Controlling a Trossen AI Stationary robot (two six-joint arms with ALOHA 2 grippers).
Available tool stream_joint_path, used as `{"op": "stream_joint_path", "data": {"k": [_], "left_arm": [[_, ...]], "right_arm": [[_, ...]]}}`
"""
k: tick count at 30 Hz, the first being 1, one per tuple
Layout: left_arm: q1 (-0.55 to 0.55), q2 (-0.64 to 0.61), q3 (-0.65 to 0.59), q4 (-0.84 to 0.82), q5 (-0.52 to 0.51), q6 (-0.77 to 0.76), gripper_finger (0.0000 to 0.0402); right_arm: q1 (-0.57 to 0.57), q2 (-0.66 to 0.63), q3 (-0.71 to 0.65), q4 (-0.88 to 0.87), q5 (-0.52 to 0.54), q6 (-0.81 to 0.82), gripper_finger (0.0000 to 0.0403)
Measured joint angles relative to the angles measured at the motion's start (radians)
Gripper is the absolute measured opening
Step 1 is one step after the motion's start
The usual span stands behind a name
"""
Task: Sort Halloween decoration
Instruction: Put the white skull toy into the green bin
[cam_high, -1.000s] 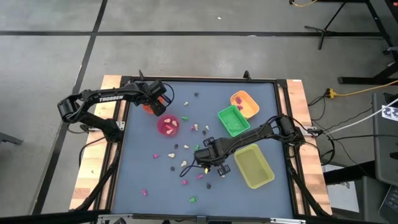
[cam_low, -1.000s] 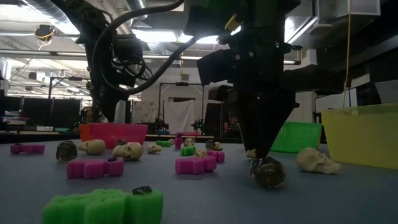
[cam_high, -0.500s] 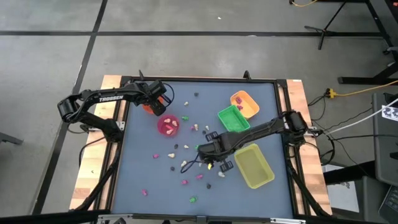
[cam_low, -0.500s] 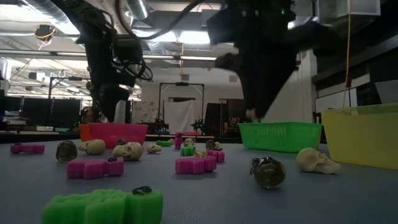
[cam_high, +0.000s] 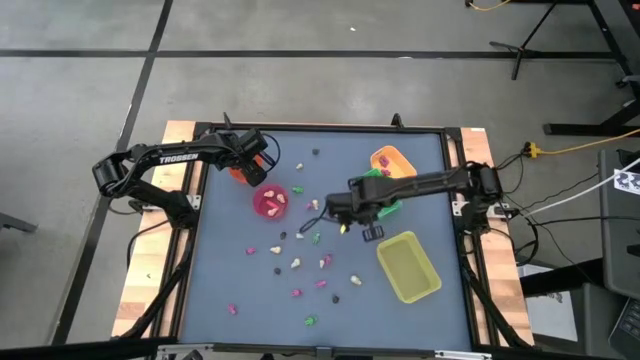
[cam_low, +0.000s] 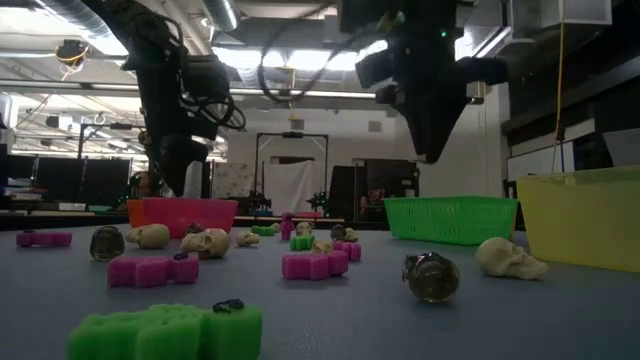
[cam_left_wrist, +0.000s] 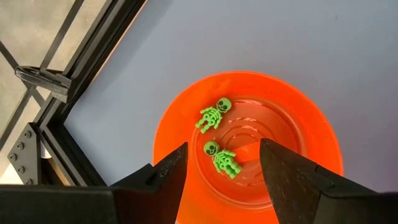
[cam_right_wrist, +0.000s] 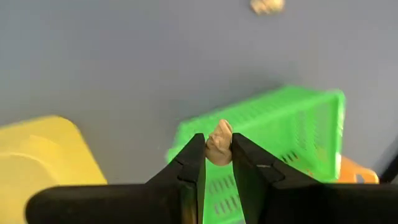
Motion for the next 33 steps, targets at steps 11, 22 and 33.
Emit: {"op": "stream_joint_path", "data": {"k": [11,22,33], "left_arm": [[0.000,0.000,0.000,0.000,0.000,0.000,0.0183],[0.000,0.000,0.000,0.000,0.000,-0.001,0.0183],[0.000,0.000,0.000,0.000,0.000,-0.001,0.0183]], "right_arm": [[-0.156,0.003,0.000,-0.022,0.020,0.000,0.0065],[-0.265,0.005,-0.001,-0.023,-0.026,-0.002,0.0065],[-0.272,0.005,-0.001,-0.023,-0.059,-0.002,0.0065]]}}
